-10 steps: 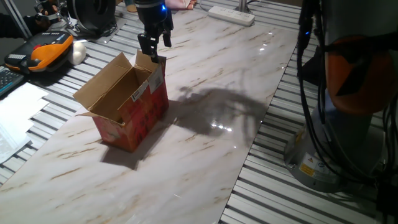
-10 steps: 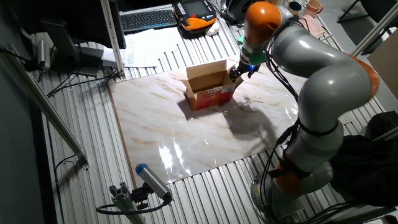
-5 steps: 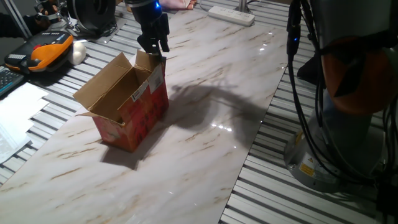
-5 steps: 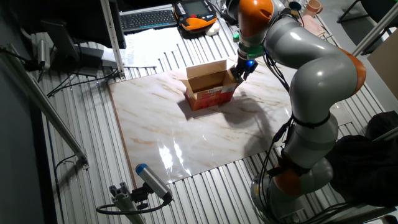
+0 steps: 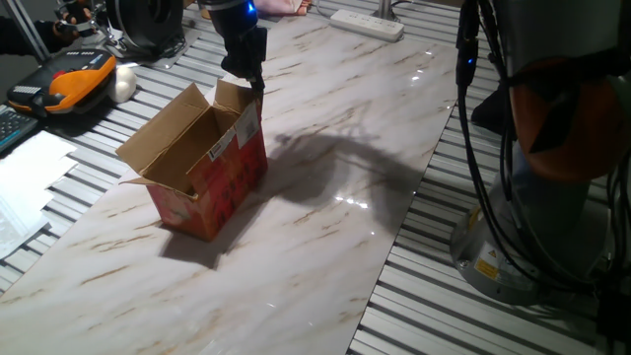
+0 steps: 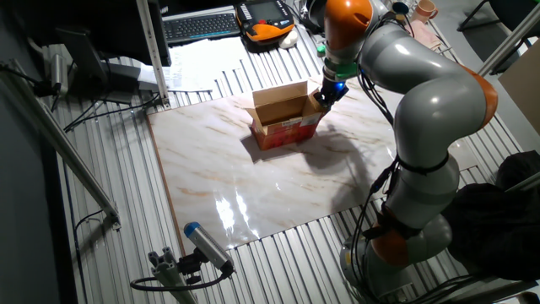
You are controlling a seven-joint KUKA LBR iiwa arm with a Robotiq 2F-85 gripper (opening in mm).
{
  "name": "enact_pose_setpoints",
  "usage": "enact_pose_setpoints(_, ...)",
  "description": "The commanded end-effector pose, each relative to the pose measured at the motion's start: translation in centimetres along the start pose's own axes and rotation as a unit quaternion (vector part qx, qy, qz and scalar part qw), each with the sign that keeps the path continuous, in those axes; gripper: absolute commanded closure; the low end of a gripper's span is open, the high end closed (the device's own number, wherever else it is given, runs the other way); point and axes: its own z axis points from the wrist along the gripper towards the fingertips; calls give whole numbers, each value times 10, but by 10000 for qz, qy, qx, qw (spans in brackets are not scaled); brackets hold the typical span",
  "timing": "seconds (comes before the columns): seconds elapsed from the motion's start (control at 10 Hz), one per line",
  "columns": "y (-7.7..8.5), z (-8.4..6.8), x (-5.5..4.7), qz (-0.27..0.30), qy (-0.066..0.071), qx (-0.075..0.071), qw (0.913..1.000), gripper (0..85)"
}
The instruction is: Cover the box
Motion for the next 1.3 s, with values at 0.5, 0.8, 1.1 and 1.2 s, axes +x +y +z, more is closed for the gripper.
enact_pose_setpoints(0.5,0,0,0,279,-23,-9,9996,850)
enact_pose_setpoints(0.8,-1,-3,0,574,22,-251,9980,850)
enact_pose_setpoints(1.1,-2,-1,0,507,-109,-171,9985,850)
enact_pose_setpoints(1.2,-4,-3,0,507,-139,-178,9985,850)
